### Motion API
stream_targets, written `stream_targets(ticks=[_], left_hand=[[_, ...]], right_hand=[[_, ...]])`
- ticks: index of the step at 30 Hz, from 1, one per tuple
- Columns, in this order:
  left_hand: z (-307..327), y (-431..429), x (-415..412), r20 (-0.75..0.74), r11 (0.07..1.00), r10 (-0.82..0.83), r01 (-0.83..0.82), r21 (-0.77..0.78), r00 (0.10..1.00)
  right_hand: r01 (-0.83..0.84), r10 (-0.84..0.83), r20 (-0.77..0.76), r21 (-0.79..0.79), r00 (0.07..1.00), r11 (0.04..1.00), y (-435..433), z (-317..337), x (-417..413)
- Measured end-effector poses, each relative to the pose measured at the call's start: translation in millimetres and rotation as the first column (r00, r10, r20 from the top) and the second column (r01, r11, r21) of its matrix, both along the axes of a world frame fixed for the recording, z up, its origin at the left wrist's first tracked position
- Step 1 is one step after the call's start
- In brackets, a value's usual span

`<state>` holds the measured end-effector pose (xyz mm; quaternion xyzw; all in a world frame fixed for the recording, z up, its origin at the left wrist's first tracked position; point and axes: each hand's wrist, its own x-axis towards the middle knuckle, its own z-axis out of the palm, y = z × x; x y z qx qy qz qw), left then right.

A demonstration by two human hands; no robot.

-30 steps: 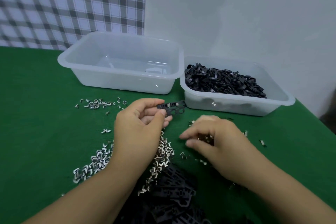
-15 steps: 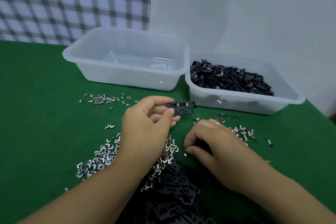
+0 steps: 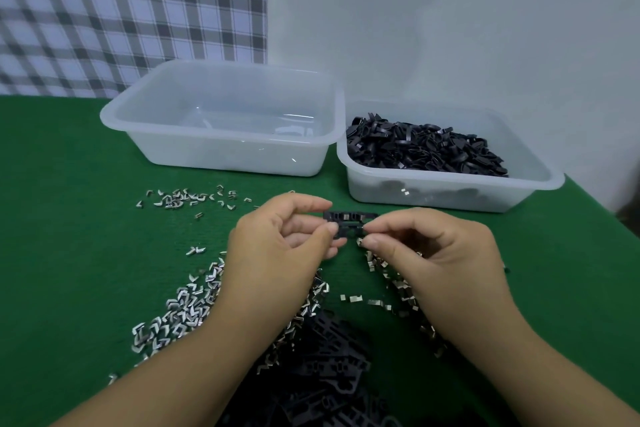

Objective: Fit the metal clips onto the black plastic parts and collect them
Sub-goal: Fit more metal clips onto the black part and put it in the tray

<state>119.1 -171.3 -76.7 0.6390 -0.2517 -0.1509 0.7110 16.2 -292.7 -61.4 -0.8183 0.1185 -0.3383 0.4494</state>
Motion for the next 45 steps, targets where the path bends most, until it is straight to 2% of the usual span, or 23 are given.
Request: stream_targets(ticks=[6,11,18,28,36,42,45], left_hand=[[2.0,-1.1,-3.2,-0.047,0.998,-0.06,0.06,-0.006,0.997],[3.9,-1.6,-4.9,-0.069,0.997,-0.081,0.081,-0.002,0.994],[5.4,-1.8,-6.1,-0.09,0.996,-0.085,0.086,0.002,0.992],[4.3,-1.1,-5.9,-0.061,0.995,-0.094,0.096,0.028,0.994],[4.3,-0.8,-6.7,-0.045,0.995,-0.097,0.098,0.029,0.994],[4.0,0.1,-7.8,0.068,0.994,-0.103,0.099,0.05,0.992],[1.8,0.8,-8.4,0.155,0.993,-0.099,0.087,0.079,0.983]], right_hand=[[0.014,-0.004,0.064,-0.148,0.998,0.989,0.4,2.4,-0.1],[0.089,-0.063,0.133,-0.199,0.989,0.976,1.4,0.9,0.1],[0.109,-0.075,0.125,-0.302,0.989,0.947,2.1,1.5,0.3],[0.103,-0.073,0.164,-0.182,0.984,0.978,2.0,-1.9,0.9],[0.015,0.006,0.104,-0.193,0.995,0.981,5.9,1.3,0.0],[-0.067,0.075,0.077,-0.103,0.994,0.992,7.6,-2.2,0.9],[-0.041,0.047,0.088,-0.073,0.995,0.997,6.9,-3.3,0.8]])
